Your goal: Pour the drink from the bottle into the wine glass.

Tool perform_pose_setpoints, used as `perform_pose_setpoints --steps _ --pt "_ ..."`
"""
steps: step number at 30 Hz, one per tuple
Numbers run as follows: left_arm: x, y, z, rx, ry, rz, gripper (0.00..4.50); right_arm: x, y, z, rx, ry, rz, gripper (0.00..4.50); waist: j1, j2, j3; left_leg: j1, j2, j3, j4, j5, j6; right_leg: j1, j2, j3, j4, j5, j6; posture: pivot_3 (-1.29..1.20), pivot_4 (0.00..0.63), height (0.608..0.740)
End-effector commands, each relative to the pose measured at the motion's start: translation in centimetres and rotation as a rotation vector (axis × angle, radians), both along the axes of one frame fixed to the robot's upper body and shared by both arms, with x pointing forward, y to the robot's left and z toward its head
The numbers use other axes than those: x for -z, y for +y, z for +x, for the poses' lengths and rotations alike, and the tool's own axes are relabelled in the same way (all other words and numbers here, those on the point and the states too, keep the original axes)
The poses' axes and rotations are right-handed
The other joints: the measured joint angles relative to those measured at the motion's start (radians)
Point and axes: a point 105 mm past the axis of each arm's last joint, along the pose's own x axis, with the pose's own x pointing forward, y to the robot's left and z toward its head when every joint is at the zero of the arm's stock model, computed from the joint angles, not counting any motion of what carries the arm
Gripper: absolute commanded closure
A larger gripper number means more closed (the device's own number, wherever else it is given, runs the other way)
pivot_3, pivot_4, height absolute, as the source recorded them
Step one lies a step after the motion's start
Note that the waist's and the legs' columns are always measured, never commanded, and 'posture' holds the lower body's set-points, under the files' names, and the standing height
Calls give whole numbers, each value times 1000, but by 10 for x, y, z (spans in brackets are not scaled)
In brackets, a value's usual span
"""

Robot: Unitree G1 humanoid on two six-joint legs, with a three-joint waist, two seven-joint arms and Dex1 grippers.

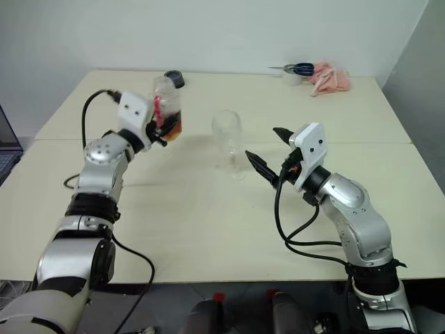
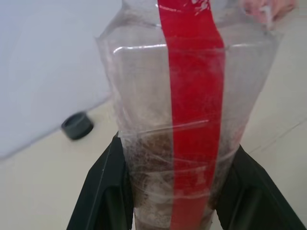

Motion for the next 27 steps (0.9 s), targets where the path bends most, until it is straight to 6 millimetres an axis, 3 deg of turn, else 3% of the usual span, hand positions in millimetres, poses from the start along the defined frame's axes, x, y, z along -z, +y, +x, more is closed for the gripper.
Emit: perform_pose_setpoints --steps 1,7,12,27 --pt "-27 -14 -3 66 -87 74 2783 -16 3 -4 -19 -68 27 0 -5 0 0 0 0 1 0 0 0 0 0 0 0 0 0 0 150 740" --pt "-48 -34 -9 158 -171 229 2783 -22 9 -7 -52 -90 29 0 -9 0 0 -1 0 1 1 0 0 -1 0 0 1 0 0 0 150 740" --pt "-61 -38 -12 180 -216 316 2783 -30 15 -8 -81 -100 47 0 -7 0 0 -1 0 0 1 0 0 -1 0 0 1 0 0 0 150 740" --pt "-66 -31 -13 159 -293 596 2783 -37 22 -8 -97 -103 91 0 -7 0 0 -1 0 0 1 0 0 -1 0 0 1 0 0 0 150 740"
